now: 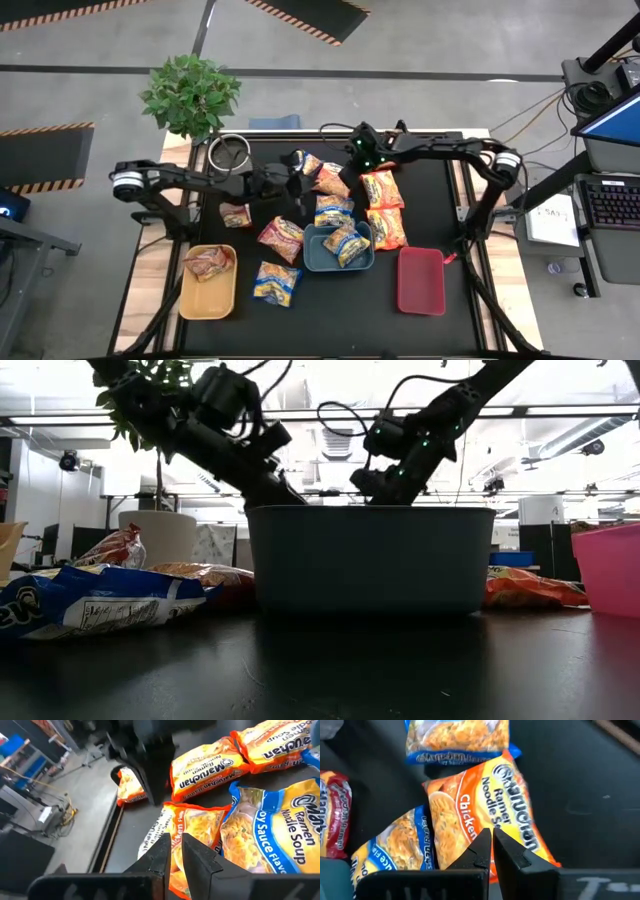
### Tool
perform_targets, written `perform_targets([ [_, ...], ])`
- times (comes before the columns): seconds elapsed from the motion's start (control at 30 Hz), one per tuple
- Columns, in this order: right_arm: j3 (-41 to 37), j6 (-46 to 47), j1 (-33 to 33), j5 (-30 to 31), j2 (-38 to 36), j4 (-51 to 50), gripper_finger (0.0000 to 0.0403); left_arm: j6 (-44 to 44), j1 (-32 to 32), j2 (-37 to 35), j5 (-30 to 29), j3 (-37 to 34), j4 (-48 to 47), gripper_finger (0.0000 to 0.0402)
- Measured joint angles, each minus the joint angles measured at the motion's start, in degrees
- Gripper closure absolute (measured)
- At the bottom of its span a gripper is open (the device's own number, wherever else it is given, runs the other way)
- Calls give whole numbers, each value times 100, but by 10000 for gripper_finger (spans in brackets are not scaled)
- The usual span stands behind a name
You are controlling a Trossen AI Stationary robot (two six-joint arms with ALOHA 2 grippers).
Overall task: Sort Maruchan noodles
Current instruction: Put the top left orange noodle pack into the red bin
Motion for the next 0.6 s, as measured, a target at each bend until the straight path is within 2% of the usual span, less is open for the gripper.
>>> perform_targets([
  [0.33,-36,417,0,4,-252,-200,382,-227,245,894,127,441,8,391],
  [0.47,-43,529,2,4,-250,-202,345,-267,292,1085,172,494,12,399],
  [0.6,-108,628,2,174,-153,-165,288,-268,354,1230,383,523,37,401],
])
